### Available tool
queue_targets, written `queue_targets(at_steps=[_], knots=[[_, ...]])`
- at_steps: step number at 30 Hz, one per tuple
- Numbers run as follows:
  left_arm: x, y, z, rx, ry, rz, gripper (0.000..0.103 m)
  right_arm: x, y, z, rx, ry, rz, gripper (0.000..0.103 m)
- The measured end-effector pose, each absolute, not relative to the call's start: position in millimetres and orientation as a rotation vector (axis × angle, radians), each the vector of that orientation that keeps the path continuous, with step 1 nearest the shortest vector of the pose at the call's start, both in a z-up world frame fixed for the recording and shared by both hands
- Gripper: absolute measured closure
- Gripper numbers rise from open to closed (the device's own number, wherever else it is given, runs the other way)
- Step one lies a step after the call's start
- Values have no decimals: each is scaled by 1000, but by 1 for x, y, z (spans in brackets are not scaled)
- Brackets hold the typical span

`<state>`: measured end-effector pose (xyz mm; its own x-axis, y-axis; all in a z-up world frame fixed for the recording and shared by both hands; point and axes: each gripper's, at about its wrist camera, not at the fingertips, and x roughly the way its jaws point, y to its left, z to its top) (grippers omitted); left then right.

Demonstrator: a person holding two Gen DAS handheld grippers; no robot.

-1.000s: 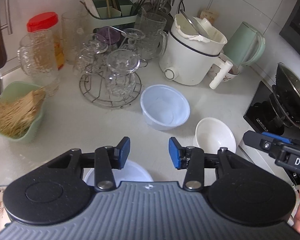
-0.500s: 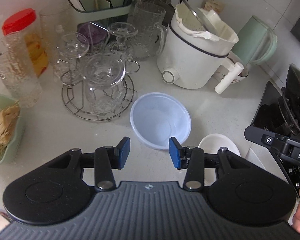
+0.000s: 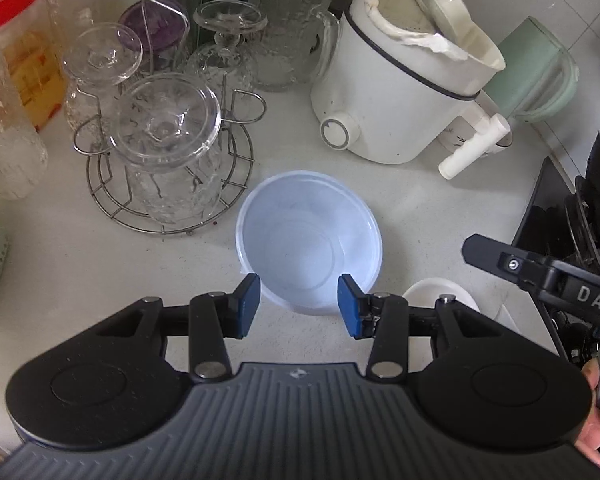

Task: Organize plates and bowls
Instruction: 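Move both open grippers to the rim of the second light blue bowl, then close both grippers on the second light blue bowl rim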

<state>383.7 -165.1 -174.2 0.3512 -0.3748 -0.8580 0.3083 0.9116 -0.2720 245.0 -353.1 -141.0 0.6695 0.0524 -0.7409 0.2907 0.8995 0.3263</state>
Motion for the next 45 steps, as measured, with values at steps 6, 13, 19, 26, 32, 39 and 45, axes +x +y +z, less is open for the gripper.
queue_targets(at_steps=[6,13,19,26,32,39,45], knots=[[397,-165,-187,-105,1165,-403,55,268,-353,-154,435,899,-92,63],[415,-144,-198,-148,1223,-344,55,287,-350,-171,476,946,-42,64],[425,-141,-204,-96,1235,-358,56,293,-338,-181,420,996,-11,75],[439,-143,-215,-109,1276,-385,65,307,-338,-189,471,997,-42,78],[444,-151,-219,-71,1286,-414,82,323,-335,-199,447,1030,-30,90],[449,-149,-218,-85,1280,-409,88,330,-333,-200,446,1043,-18,93],[447,-144,-209,-100,1263,-404,89,326,-332,-193,458,1039,-3,93]])
